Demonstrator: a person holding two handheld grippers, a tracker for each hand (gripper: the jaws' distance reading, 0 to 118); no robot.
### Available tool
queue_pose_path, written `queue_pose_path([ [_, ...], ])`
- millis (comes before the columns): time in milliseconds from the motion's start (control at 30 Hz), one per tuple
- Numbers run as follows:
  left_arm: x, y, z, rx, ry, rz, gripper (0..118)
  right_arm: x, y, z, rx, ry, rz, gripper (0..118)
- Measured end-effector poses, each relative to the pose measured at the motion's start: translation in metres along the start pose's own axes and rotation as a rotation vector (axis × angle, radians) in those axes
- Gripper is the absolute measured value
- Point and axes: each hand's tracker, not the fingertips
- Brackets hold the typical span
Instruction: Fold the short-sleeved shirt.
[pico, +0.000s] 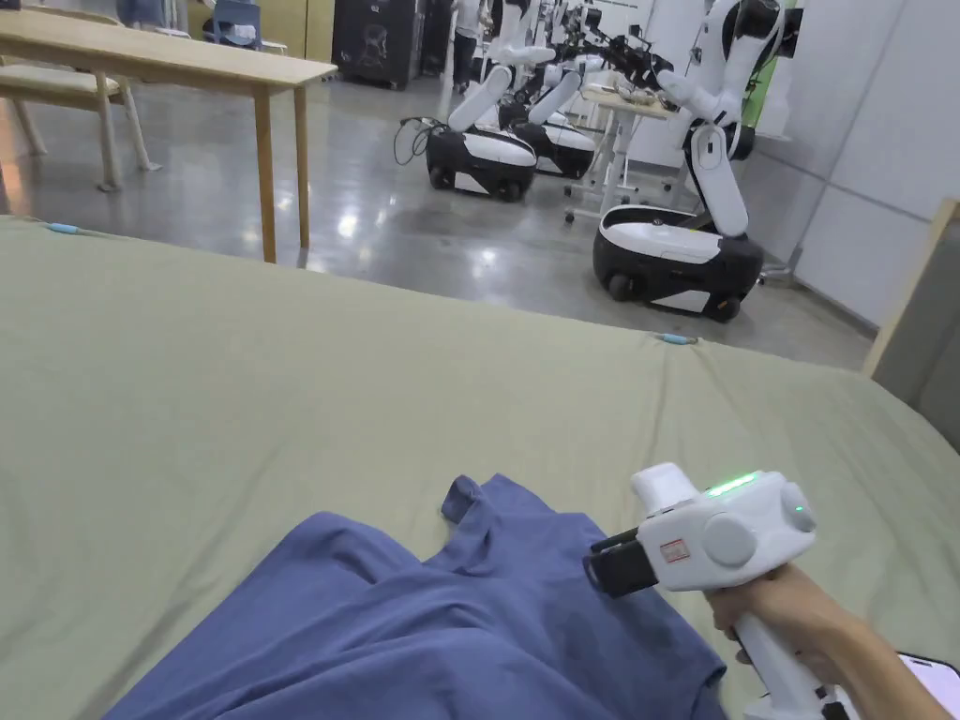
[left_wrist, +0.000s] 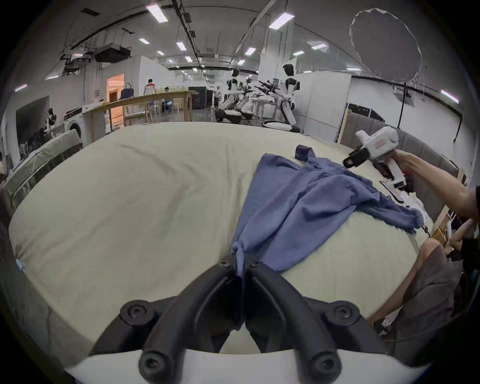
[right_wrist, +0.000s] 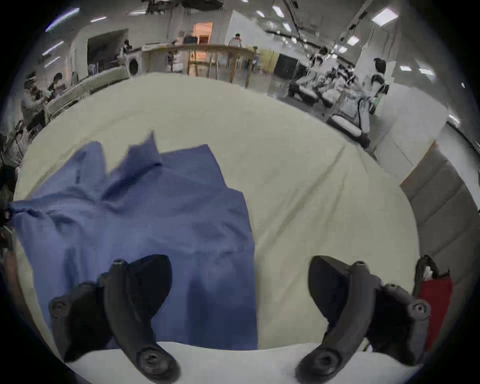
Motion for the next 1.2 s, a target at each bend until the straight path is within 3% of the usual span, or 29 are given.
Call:
queue_pose_path([
  [67, 0.002, 0.002, 0.000, -0.001, 0.002, 0.006, 4, -0.004, 0.005, -0.019, -0.067, 0.036, -0.013, 92],
  [100, 0.003, 0.004, 0.001, -0.003, 0.003, 0.011, 4, -0.007, 0.003, -0.026, -0.112, 0.036, -0.020, 78],
  [133, 0.002, 0.005, 0.003, -0.003, 0.005, 0.012, 4, -0.011, -0.001, -0.027, -0.124, 0.119, -0.041, 59],
  [167, 0.004, 0.005, 0.004, 0.000, 0.006, 0.012, 4, -0.018, -0.004, -0.020, -0.072, 0.060, -0.019, 52],
  [200, 0.005, 0.005, 0.005, 0.003, 0.004, 0.011, 4, -0.026, -0.006, -0.010, -0.038, 0.061, 0.041, 32],
  [233, 0.007, 0.006, 0.004, 0.003, 0.000, 0.010, 4, -0.032, -0.010, -0.007, -0.038, 0.077, 0.066, 2],
  [300, 0.005, 0.008, 0.002, 0.000, 0.001, 0.007, 4, -0.039, -0.019, 0.001, -0.012, 0.032, 0.084, 2],
  [367, 0.008, 0.011, 0.000, -0.002, 0.014, -0.003, 4, -0.045, -0.028, 0.028, 0.071, 0.083, 0.003, 2],
  [633, 0.002, 0.062, 0.006, 0.112, -0.013, -0.007, 4, -0.063, -0.093, 0.241, 0.581, 0.043, -0.231, 2],
  [767, 0.011, 0.130, 0.002, 0.214, -0.052, 0.016, 4, -0.061, -0.086, 0.295, 0.645, -0.090, -0.141, 2],
  [900, 0.026, 0.232, 0.007, 0.367, -0.133, 0.030, 4, -0.038, -0.047, 0.325, 0.694, -0.139, -0.150, 3],
  [1133, 0.063, 0.420, 0.062, 0.595, -0.065, -0.074, 3, -0.005, 0.049, 0.427, 0.833, -0.317, -0.060, 3],
  [1200, 0.065, 0.466, 0.078, 0.640, -0.040, -0.048, 3, 0.005, 0.079, 0.458, 0.868, -0.390, -0.069, 3],
])
